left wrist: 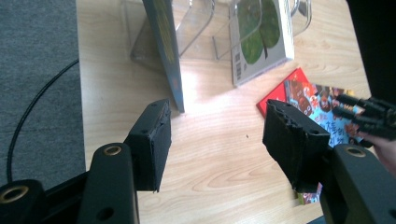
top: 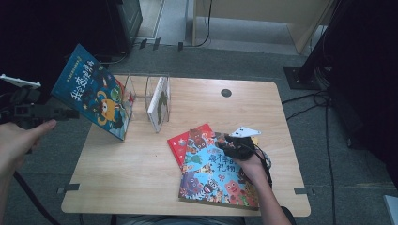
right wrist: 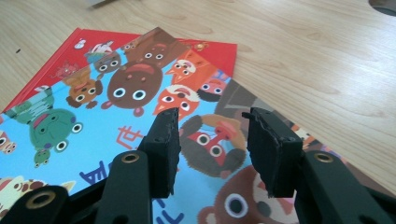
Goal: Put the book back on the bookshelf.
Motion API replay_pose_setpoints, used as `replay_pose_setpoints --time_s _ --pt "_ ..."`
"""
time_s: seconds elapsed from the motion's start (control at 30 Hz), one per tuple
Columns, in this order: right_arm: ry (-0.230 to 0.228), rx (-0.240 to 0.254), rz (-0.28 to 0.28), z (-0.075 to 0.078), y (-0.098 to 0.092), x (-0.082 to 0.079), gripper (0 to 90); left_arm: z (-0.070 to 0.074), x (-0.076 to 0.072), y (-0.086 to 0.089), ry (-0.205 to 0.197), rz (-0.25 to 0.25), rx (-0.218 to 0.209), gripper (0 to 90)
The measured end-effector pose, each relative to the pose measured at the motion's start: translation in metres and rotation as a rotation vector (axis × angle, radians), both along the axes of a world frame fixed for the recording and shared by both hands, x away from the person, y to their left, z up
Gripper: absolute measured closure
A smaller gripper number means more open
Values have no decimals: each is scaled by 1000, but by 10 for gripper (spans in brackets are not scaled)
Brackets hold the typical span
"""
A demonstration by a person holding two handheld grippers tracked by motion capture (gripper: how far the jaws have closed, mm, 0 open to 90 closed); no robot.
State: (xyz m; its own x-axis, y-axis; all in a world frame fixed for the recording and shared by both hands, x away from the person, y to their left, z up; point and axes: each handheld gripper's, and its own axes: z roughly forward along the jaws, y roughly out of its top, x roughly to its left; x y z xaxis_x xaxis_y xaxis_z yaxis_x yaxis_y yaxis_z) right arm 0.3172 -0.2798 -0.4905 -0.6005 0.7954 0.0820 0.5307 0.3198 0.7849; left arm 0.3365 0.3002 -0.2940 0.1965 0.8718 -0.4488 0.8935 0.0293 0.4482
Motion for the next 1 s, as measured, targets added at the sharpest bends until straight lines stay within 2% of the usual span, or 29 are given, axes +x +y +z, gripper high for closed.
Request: replay_pose_setpoints --time_s 0.1,0.2,0.4,0.7,0.87,1.0 --pt "0 11 -11 1 -4 2 544 -6 -10 -5 -9 -10 -12 428" --pt "4 19 -18 1 -7 2 545 -11 -18 -12 -22 -25 0 429" --pt "9 24 -26 1 -10 3 546 -19 -25 -32 -31 -72 -8 429" --pt "20 18 -50 1 -18 1 547 -48 -13 -77 -23 -169 1 429" --pt "9 14 -76 -1 -29 -4 558 -62 -6 -104 -23 -222 24 433" --pt "9 15 -103 -2 -38 -9 569 -75 3 -125 -19 -266 2 435"
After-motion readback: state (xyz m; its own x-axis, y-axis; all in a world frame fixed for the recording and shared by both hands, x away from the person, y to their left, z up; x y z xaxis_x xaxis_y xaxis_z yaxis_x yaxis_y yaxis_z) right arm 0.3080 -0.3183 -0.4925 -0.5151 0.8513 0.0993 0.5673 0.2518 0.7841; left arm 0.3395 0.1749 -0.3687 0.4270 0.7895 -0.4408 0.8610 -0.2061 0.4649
